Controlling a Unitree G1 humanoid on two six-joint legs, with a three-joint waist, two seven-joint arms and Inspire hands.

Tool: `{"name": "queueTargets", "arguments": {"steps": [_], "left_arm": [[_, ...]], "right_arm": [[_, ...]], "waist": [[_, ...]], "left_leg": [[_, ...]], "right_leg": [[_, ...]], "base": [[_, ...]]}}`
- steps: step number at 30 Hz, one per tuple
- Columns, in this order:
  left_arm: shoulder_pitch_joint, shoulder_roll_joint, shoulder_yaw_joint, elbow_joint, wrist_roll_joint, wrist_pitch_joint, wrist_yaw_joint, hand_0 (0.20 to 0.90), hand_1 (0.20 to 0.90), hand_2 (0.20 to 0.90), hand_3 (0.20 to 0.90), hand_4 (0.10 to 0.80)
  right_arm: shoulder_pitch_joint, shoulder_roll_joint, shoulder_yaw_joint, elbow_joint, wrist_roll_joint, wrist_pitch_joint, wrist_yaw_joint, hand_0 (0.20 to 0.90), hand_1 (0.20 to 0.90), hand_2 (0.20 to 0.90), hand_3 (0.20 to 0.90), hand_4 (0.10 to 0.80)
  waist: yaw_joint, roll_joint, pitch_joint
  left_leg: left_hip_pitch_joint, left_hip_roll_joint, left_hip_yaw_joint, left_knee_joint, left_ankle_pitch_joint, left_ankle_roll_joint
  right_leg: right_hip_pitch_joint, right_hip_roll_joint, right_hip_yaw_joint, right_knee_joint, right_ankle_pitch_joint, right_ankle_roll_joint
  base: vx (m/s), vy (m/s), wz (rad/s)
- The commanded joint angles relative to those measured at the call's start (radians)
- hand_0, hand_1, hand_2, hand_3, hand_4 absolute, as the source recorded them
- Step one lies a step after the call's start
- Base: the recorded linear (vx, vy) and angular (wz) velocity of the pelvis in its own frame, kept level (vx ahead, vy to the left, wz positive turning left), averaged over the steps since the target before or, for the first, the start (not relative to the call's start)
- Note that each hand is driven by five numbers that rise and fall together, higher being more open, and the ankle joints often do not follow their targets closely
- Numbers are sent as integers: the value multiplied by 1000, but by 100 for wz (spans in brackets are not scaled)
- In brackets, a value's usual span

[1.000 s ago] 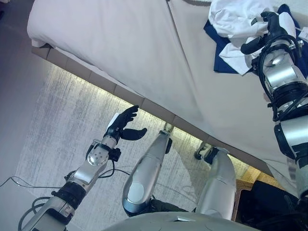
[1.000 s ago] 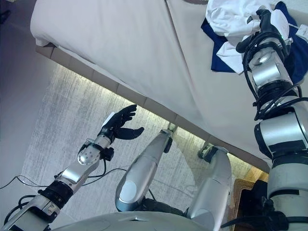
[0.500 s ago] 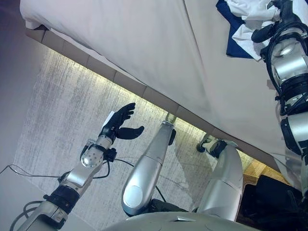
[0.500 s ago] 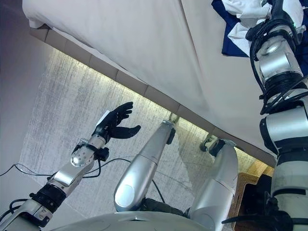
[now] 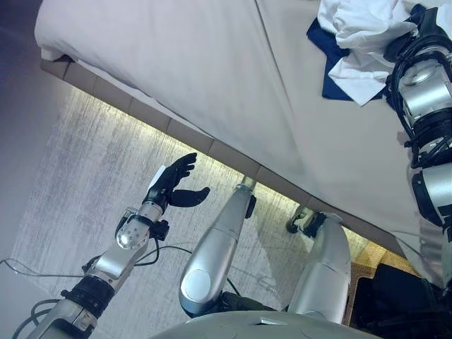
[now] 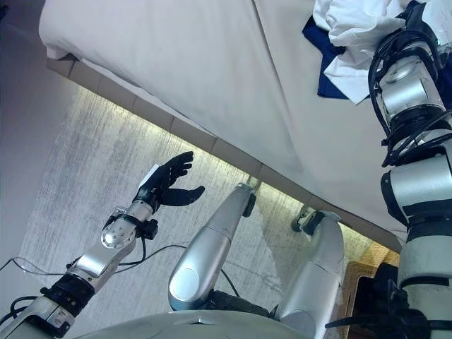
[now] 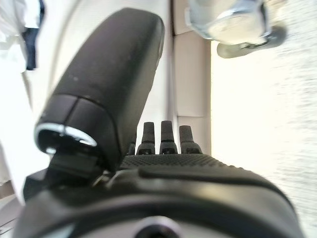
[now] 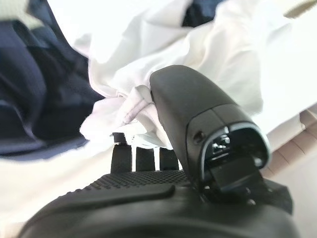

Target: Pick up the clothes from the bed and place them into the basket

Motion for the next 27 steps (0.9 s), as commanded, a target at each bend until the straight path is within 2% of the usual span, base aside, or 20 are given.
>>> {"name": "queueTargets", "arguments": {"steps": [1, 3, 9, 10, 11, 19, 27], "left_arm": [[20, 29, 68, -81, -2, -78, 14, 900, 900, 900, 900, 800], [19, 28, 68, -77, 1, -74, 14, 900, 900, 900, 900, 800], [4, 12, 67, -47, 18, -17, 34, 900, 900, 900, 900, 800], [-5, 10, 64, -41, 21, -3, 48, 900, 900, 900, 900, 800], [-10, 9, 62, -39, 23, 0, 53, 900, 900, 900, 900, 800], [-48, -10, 39, -1, 44, 85, 81, 900, 900, 900, 900, 800], [-52, -23, 23, 61, 45, 86, 74, 900, 900, 900, 900, 800]], "right_arm": [[-118, -124, 71, -33, -8, -73, -46, 300, 300, 300, 200, 100], [-115, -127, 71, -36, -3, -78, -47, 300, 300, 300, 200, 100], [-91, -156, 58, -126, 61, -119, -75, 300, 300, 300, 200, 100], [-83, -169, 50, -139, 69, -133, -69, 300, 300, 300, 200, 100], [-79, -175, 49, -142, 72, -137, -74, 300, 300, 300, 200, 100], [-46, -265, 18, -143, 106, -185, -42, 300, 300, 300, 200, 100], [-70, -362, 21, -140, 121, -182, -52, 300, 300, 300, 200, 100]], "waist": [[23, -12, -37], [21, -16, -45], [-12, -75, -141], [-23, -88, -165], [-28, -95, -175], [-103, -156, -341], [-168, -184, -450]], "left_leg": [[115, 37, 75, -46, -88, 6], [134, 42, 73, -57, -87, 3], [305, 82, 74, -150, -77, -16], [333, 90, 82, -187, -51, -13], [352, 93, 84, -202, -52, -14], [572, 125, 136, -415, -29, -27], [684, 127, 160, -576, 5, -27]], "right_leg": [[166, 78, -76, -9, -51, -23], [188, 82, -78, -30, -46, -24], [387, 120, -68, -238, -5, -24], [421, 128, -73, -296, 30, -27], [441, 133, -70, -319, 35, -25], [643, 185, -30, -590, 112, 16], [702, 223, 35, -730, 181, 49]], "base": [[16, 4, -5], [28, 8, -8], [69, 46, -17], [27, 49, -25], [39, 45, -23], [126, 21, -17], [37, 29, -19]]}}
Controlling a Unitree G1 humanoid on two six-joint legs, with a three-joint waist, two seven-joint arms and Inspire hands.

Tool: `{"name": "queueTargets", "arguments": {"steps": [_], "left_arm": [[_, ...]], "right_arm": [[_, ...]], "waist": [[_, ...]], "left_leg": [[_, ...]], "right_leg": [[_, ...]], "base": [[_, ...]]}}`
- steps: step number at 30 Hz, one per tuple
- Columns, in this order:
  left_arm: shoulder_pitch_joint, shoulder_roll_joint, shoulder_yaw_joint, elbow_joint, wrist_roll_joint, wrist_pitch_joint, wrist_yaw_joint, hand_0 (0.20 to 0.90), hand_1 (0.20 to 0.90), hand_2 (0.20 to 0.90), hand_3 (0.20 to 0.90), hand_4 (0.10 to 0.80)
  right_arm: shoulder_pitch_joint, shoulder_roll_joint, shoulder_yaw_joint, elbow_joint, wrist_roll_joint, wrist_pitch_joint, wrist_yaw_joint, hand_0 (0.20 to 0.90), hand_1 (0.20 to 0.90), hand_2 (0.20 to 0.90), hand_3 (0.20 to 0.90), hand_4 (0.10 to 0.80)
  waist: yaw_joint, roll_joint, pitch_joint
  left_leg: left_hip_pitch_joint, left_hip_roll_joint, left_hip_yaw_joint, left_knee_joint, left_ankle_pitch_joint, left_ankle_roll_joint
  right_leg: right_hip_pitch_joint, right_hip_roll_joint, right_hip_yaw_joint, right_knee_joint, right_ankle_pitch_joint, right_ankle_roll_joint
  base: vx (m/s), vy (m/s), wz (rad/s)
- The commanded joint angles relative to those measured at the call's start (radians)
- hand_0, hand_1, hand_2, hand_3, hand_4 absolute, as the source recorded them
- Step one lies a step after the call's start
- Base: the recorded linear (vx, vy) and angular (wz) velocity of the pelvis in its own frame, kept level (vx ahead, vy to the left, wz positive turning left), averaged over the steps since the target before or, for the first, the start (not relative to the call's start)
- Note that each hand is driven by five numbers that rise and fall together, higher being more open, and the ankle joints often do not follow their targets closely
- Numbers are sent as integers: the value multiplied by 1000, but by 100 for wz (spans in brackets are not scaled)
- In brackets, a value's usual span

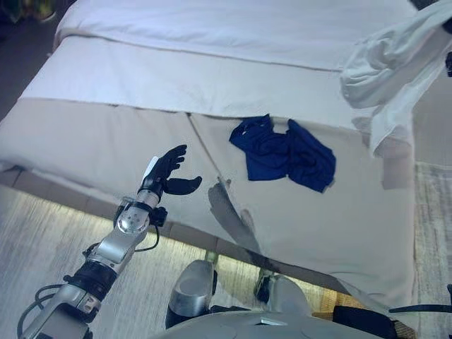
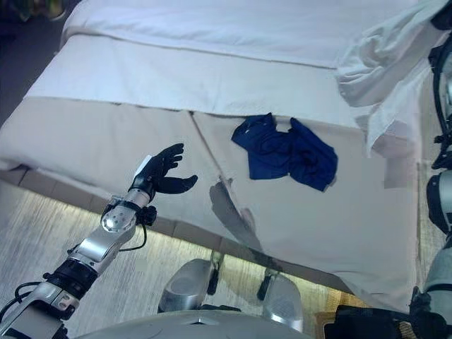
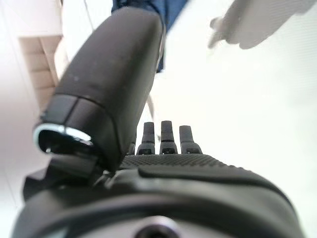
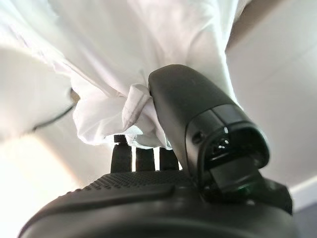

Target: Pick up the clothes from the bed and place them into the basket

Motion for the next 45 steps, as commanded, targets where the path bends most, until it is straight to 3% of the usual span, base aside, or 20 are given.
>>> {"name": "queueTargets", "arguments": {"steps": [1, 5, 7, 9, 13, 15, 16, 21, 24, 32, 40, 45], "left_arm": [[53, -2, -16, 2, 33, -56, 17, 900, 900, 900, 900, 800], [64, -3, -4, 27, 38, -74, 28, 900, 900, 900, 900, 800], [80, -3, 13, 30, 41, -85, 66, 900, 900, 900, 900, 800], [85, -3, 32, 30, 43, -91, 55, 900, 900, 900, 900, 800], [93, 9, 40, 52, 59, -116, 35, 900, 900, 900, 900, 800], [93, 26, 49, 61, 53, -119, 51, 900, 900, 900, 900, 800], [91, 42, 61, 61, 40, -119, 72, 900, 900, 900, 900, 800], [72, 69, 116, 27, 12, -80, 110, 900, 900, 900, 900, 800], [56, 46, 121, 52, 6, -73, 118, 900, 900, 900, 900, 800], [36, -18, 93, 106, 53, -47, 114, 900, 900, 900, 900, 800], [20, -52, 101, 202, 86, -65, 91, 900, 900, 900, 900, 800], [15, -56, 110, 223, 102, -55, 83, 900, 900, 900, 900, 800]], "right_arm": [[-64, -109, 74, -50, -3, -97, -58, 300, 300, 300, 200, 100], [-64, -146, 64, -68, -1, -100, -78, 300, 300, 300, 200, 100], [-58, -151, 60, -81, 24, -117, -93, 300, 300, 300, 200, 100], [-25, -169, 31, -118, 38, -100, -124, 300, 300, 300, 200, 100], [62, -208, -48, -150, 59, -89, -151, 300, 300, 300, 200, 100], [91, -207, -77, -158, 61, -90, -148, 300, 300, 300, 200, 100], [103, -197, -89, -157, 64, -95, -150, 300, 300, 300, 200, 100], [173, -206, -144, -161, 95, -107, -159, 300, 300, 300, 200, 100], [253, -205, -191, -148, 80, -125, -156, 300, 300, 300, 200, 100], [399, -190, -290, -175, 46, -111, -127, 300, 300, 300, 200, 100], [704, -67, -470, -257, 25, -113, -101, 300, 300, 300, 200, 100], [809, 1, -521, -286, 18, -112, -88, 300, 300, 300, 200, 100]], "waist": [[-30, -44, -251], [-47, -53, -269], [-47, -53, -265], [-59, -50, -264], [-77, -52, -263], [-81, -48, -256], [-75, -43, -250], [-48, -33, -264], [-62, -42, -278], [-107, -52, -294], [-179, -34, -285], [-202, -26, -275]], "left_leg": [[-13, 9, 56, 5, -67, -11], [7, -24, -1, -1, -82, 2], [9, -54, -63, 16, -103, 19], [8, -63, -48, 24, -112, 27], [24, -72, -30, -5, -105, 31], [44, -64, -7, -36, -95, 29], [48, -52, 24, -48, -87, 28], [11, -15, 91, -49, -57, 30], [16, 4, 105, -66, -55, 9], [50, 25, 137, -127, -40, -11], [87, 36, 190, -167, -31, -13], [100, 40, 209, -170, -31, -13]], "right_leg": [[1, 44, 35, 2, -37, -6], [6, 54, 116, -31, -11, 2], [0, 58, 173, -30, -4, 6], [-5, 56, 202, -39, 12, 17], [-20, 33, 199, -89, 97, 63], [-55, 18, 166, -74, 139, 87], [-69, 0, 108, -40, 146, 92], [-31, -12, 11, 42, 66, 61], [-8, 7, 16, -46, 48, 57], [20, 50, 65, -130, 45, 38], [21, 77, 116, -147, 53, 35], [20, 82, 134, -147, 57, 37]], "base": [[21, 47, -23], [-1, 57, -27], [-11, 84, -48], [-29, 97, -51], [-31, 46, -28], [-97, 10, -33], [-159, 1, -43], [-196, -71, -66], [-64, -111, -81], [-35, -80, -29], [-42, -46, -15], [-2, -31, -17]]}}
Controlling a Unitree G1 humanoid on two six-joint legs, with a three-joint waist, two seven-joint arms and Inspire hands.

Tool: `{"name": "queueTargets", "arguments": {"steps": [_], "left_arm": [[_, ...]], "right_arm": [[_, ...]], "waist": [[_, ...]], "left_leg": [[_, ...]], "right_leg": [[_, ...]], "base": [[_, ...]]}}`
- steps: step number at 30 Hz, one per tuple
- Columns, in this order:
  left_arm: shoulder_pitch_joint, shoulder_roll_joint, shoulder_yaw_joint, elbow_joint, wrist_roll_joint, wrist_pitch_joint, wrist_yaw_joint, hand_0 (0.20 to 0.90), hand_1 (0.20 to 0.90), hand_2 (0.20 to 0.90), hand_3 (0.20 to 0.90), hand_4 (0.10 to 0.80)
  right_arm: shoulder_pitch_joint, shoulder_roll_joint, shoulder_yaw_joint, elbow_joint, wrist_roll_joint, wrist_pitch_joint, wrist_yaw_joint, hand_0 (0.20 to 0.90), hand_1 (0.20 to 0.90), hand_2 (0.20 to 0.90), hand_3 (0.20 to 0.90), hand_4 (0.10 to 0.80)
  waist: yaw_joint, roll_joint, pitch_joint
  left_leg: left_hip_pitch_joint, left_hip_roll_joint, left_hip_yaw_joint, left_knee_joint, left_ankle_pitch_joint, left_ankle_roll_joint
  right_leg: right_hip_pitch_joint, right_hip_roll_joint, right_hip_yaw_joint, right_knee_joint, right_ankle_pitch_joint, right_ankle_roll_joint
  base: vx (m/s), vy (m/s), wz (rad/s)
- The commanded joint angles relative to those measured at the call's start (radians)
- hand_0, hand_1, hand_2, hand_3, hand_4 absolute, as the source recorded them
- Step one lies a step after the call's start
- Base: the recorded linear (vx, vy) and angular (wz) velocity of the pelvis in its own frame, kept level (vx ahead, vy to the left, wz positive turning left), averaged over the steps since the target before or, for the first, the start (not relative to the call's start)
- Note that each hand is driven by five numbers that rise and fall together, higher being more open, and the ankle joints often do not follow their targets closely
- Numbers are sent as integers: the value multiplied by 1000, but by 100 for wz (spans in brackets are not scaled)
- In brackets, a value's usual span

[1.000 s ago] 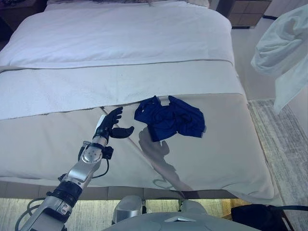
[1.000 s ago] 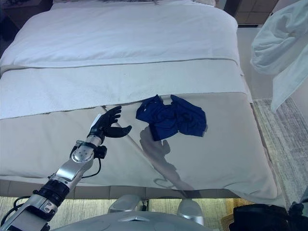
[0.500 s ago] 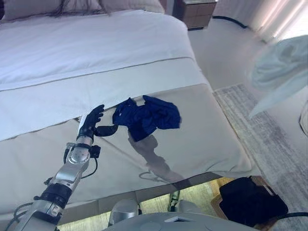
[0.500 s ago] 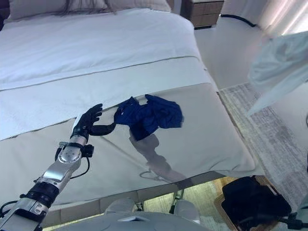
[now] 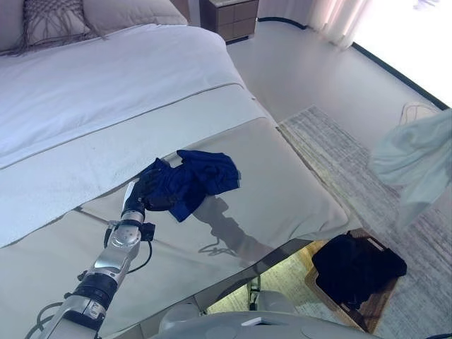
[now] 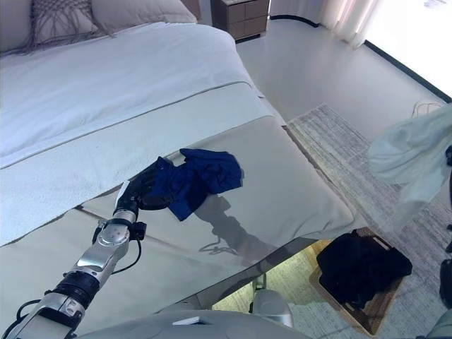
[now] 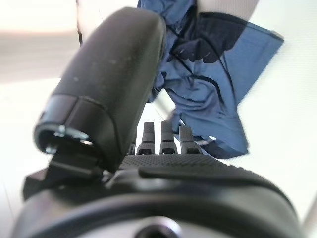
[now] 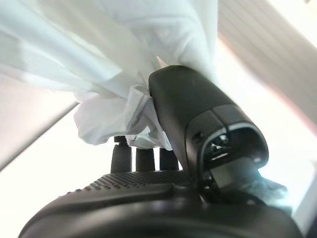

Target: Pick up the clothes from the bed and place them into the basket

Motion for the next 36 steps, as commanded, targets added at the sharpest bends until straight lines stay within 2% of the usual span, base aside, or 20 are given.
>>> {"name": "queueTargets", "arguments": {"steps": [1, 13, 19, 29, 36], "left_arm": [[-43, 21, 6, 17, 55, -64, 5, 900, 900, 900, 900, 800], [-51, 19, 23, 40, 97, -38, -32, 900, 900, 900, 900, 800], [-48, 7, 17, 56, 112, -42, -47, 900, 900, 900, 900, 800], [-56, 3, -15, 55, 104, -39, -63, 900, 900, 900, 900, 800], [-52, -1, -20, 61, 95, -45, -65, 900, 900, 900, 900, 800]], "right_arm": [[-12, -50, -26, -64, -59, -87, -24, 300, 300, 300, 200, 100], [98, 85, -34, -68, -58, -48, 15, 300, 300, 300, 200, 100], [112, 109, -23, -39, -82, -51, 38, 300, 300, 300, 200, 100], [102, 87, -37, 61, -106, -40, -15, 300, 300, 300, 200, 100], [100, 40, -72, 83, -112, -23, -31, 300, 300, 300, 200, 100]], "waist": [[-11, 23, -128], [-52, 49, -95], [-66, 65, -84], [-82, 118, -70], [-105, 174, -45]], "left_leg": [[-42, 39, -116, 25, -57, -41], [-44, 49, -71, 41, -62, -47], [-47, 52, -58, 43, -62, -50], [-60, 53, -39, 42, -59, -59], [-75, 48, -28, 35, -50, -71]], "right_leg": [[52, 23, -10, 41, -110, 29], [31, 25, 16, 36, -96, 33], [20, 28, 25, 36, -93, 32], [-3, 27, 40, 29, -90, 36], [-27, 23, 47, 26, -90, 37]], "base": [[-6, -34, -9], [0, -60, -13], [-6, -33, -6], [4, -18, -3], [0, 0, 0]]}}
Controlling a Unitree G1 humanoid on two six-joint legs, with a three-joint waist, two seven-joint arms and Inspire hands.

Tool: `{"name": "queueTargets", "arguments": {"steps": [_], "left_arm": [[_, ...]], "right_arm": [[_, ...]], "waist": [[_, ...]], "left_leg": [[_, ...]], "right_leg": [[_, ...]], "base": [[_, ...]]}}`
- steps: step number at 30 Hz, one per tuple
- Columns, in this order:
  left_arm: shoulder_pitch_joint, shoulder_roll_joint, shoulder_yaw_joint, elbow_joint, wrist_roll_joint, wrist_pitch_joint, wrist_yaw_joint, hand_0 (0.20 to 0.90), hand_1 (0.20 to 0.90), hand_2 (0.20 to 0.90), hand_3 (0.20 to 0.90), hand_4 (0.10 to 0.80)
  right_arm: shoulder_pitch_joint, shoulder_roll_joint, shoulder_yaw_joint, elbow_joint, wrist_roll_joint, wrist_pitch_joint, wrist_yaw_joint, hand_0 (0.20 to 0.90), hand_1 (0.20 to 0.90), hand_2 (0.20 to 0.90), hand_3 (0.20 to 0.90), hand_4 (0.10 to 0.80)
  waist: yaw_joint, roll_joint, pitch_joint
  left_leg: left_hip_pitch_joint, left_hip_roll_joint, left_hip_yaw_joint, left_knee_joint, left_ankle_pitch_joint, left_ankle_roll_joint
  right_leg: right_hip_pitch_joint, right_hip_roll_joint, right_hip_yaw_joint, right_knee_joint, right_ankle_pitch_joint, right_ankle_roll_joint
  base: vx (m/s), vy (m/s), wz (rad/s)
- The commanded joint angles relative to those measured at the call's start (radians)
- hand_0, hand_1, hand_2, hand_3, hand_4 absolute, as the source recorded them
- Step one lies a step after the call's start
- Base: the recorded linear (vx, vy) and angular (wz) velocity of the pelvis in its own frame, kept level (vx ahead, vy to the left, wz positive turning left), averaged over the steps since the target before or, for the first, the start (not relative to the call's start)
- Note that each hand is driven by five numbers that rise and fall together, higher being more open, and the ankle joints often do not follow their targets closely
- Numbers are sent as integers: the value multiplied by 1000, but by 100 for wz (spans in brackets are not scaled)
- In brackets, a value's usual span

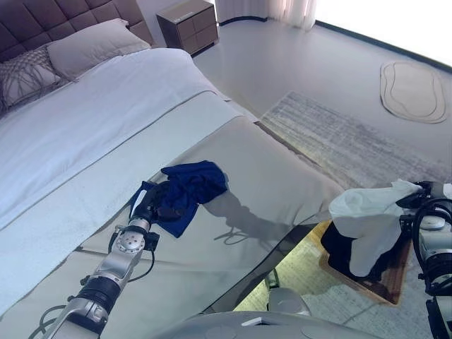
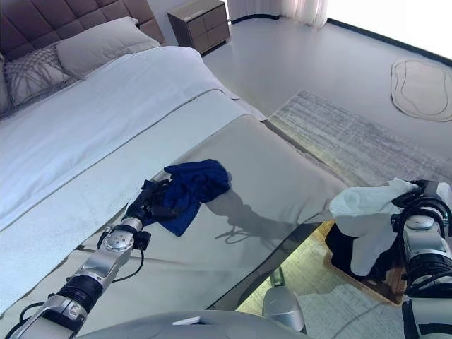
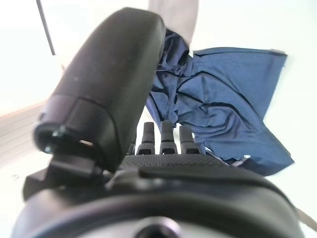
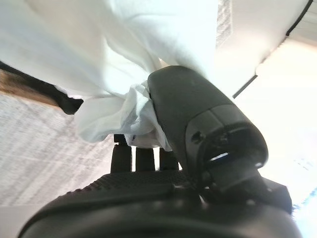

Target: Pick up the clothes from the bed and place them into the basket

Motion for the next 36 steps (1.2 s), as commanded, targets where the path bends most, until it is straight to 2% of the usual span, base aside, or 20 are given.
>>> {"name": "queueTargets", "arguments": {"steps": [1, 8, 9, 10, 22, 31, 36], "left_arm": [[-60, 22, 20, 23, 33, -69, 18, 900, 900, 900, 900, 800], [-53, 8, 12, 19, 29, -80, 22, 900, 900, 900, 900, 800], [-53, 6, 12, 16, 32, -80, 23, 900, 900, 900, 900, 800], [-52, 7, 12, 9, 32, -76, 23, 900, 900, 900, 900, 800], [-45, 17, 17, -8, 22, -66, 18, 900, 900, 900, 900, 800], [-32, 7, 24, -10, 26, -59, 35, 900, 900, 900, 900, 800], [-17, 5, 43, -9, 22, -57, 42, 900, 900, 900, 900, 800]], "right_arm": [[-100, -164, -52, 28, -53, -57, -66, 300, 300, 300, 200, 100], [-82, -197, -73, 36, -77, -58, -52, 300, 300, 300, 200, 100], [-80, -200, -75, 45, -78, -62, -50, 693, 693, 693, 658, 558], [-80, -205, -75, 53, -76, -63, -50, 900, 900, 900, 900, 800], [-63, -207, -81, 53, -82, -38, -52, 900, 900, 900, 900, 800], [-56, -181, -63, 16, -92, -47, -48, 900, 900, 900, 900, 800], [-75, -167, -39, -67, -74, -66, -54, 900, 900, 900, 900, 800]], "waist": [[-11, -8, -7], [-25, 26, 16], [-24, 28, 19], [-22, 30, 20], [-14, 24, 15], [5, 2, -2], [26, -17, -14]], "left_leg": [[-37, 33, -107, 42, -48, -70], [-53, 35, -99, 47, -42, -83], [-54, 36, -99, 48, -41, -84], [-55, 36, -99, 48, -41, -85], [-59, 40, -103, 49, -38, -89], [-46, 35, -116, 50, -44, -81], [-38, 32, -132, 51, -46, -77]], "right_leg": [[49, 3, -31, 31, -91, 24], [37, -3, -29, 25, -92, 23], [36, -4, -29, 25, -93, 23], [37, -4, -31, 25, -93, 22], [42, -3, -45, 25, -97, 19], [59, -6, -58, 34, -104, 16], [78, -10, -76, 42, -113, 12]], "base": [[0, 0, 0], [-8, -13, -5], [-9, -29, -9], [-5, -26, -7], [2, -7, -2], [28, 23, 4], [35, 25, 7]]}}
